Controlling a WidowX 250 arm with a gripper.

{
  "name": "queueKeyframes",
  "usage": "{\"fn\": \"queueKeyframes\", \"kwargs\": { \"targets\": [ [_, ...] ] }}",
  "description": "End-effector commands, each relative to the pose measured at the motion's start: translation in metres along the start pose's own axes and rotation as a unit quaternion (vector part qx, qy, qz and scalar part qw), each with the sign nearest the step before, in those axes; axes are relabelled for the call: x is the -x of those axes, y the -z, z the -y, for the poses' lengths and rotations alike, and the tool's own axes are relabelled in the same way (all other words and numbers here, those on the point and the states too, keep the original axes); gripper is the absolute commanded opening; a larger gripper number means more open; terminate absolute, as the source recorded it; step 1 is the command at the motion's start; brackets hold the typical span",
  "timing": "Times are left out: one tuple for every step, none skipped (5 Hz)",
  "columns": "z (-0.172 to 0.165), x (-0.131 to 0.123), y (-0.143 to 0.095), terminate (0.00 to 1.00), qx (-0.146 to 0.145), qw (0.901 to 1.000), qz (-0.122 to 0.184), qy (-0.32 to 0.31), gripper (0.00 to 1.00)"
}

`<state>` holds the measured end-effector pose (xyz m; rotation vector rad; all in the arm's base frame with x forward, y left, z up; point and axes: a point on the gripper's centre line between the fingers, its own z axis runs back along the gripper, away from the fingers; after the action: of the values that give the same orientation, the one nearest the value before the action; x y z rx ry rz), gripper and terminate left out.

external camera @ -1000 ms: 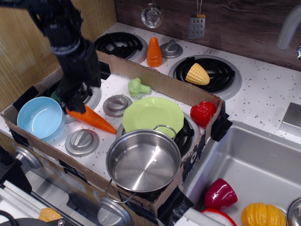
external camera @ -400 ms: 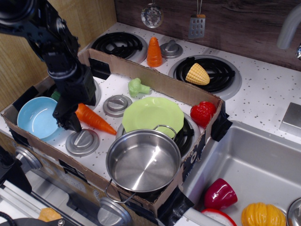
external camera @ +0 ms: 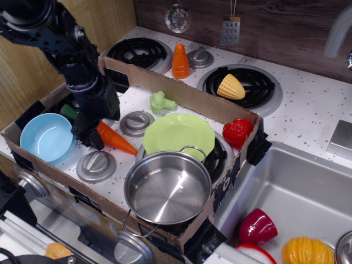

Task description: Put carrot on plate

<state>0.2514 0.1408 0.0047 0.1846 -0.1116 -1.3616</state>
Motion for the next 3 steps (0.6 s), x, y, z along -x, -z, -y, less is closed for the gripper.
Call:
{"fn": "queueKeyframes", "kwargs": {
  "targets": [
    [-0.011, -0.001, -0.048, 0.0, -0.022, 0.9969, -0.069, 0.031, 0.0],
    [-0.017, 0.0, -0.066, 0.0, -0.024, 0.9954, -0.082, 0.043, 0.0],
    [-0.027, -0.001, -0.084, 0.0, -0.017, 0.9936, -0.1, 0.051, 0.0]
  ]
}}
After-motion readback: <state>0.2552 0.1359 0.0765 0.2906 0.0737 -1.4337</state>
